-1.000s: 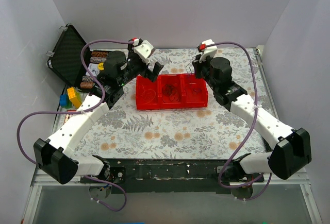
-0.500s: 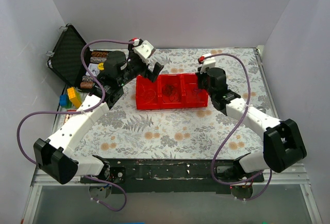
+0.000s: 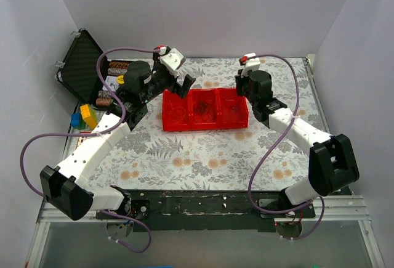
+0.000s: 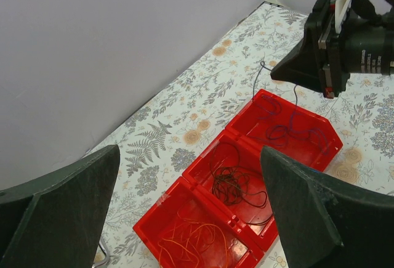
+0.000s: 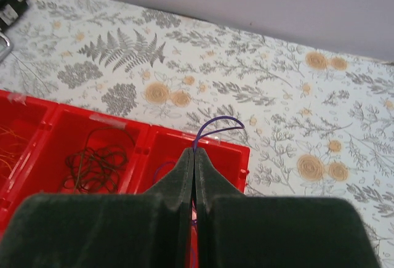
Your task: Untangle the cables
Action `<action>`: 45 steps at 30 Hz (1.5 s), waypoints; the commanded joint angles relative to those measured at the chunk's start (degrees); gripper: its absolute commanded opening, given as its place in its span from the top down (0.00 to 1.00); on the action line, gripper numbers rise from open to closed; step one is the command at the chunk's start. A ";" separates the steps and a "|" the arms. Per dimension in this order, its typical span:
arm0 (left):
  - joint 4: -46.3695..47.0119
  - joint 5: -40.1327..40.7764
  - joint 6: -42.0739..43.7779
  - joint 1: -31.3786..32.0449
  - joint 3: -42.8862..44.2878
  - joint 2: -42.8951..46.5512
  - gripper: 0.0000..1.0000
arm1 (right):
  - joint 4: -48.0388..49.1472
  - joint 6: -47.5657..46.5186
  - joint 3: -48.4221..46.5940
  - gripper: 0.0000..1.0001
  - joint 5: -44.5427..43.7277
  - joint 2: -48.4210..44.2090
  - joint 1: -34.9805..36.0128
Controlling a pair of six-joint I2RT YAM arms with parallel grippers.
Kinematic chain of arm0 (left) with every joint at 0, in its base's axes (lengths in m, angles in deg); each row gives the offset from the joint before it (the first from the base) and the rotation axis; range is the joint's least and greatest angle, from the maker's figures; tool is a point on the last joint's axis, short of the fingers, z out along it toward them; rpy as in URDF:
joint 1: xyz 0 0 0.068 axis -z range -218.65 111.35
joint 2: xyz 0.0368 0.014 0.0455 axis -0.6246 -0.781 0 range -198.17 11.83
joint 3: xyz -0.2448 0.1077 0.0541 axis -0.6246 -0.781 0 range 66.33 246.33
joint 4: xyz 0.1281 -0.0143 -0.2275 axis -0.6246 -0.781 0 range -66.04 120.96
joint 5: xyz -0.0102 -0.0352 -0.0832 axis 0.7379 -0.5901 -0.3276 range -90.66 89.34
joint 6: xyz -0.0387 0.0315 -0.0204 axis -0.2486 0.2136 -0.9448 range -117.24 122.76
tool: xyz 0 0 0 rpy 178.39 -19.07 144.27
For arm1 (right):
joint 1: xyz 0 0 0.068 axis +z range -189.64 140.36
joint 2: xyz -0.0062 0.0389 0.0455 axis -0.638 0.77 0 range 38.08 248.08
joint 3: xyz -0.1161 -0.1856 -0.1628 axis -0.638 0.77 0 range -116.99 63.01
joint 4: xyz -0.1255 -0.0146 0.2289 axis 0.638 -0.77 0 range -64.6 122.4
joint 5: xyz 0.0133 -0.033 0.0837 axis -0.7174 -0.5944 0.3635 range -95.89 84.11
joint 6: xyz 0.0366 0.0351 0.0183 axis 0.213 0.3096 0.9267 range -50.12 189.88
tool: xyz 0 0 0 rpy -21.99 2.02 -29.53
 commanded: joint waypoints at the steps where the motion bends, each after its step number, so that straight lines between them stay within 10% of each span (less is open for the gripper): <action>1: -0.34 0.08 -0.15 0.09 0.97 1.84 0.02 | 3.59 0.81 -6.44 0.99 2.77 -0.97 -0.38; 30: -1.22 -0.36 0.47 0.09 0.35 2.28 0.02 | 4.47 7.31 8.94 0.99 5.05 1.83 -0.29; 39: -2.10 1.04 -0.32 0.09 0.09 2.28 0.02 | -0.54 12.67 -0.99 0.99 15.43 12.82 -0.29; 45: -5.79 2.10 -3.22 0.09 -0.35 1.84 0.02 | -0.71 13.73 -1.26 0.61 15.44 10.20 -0.29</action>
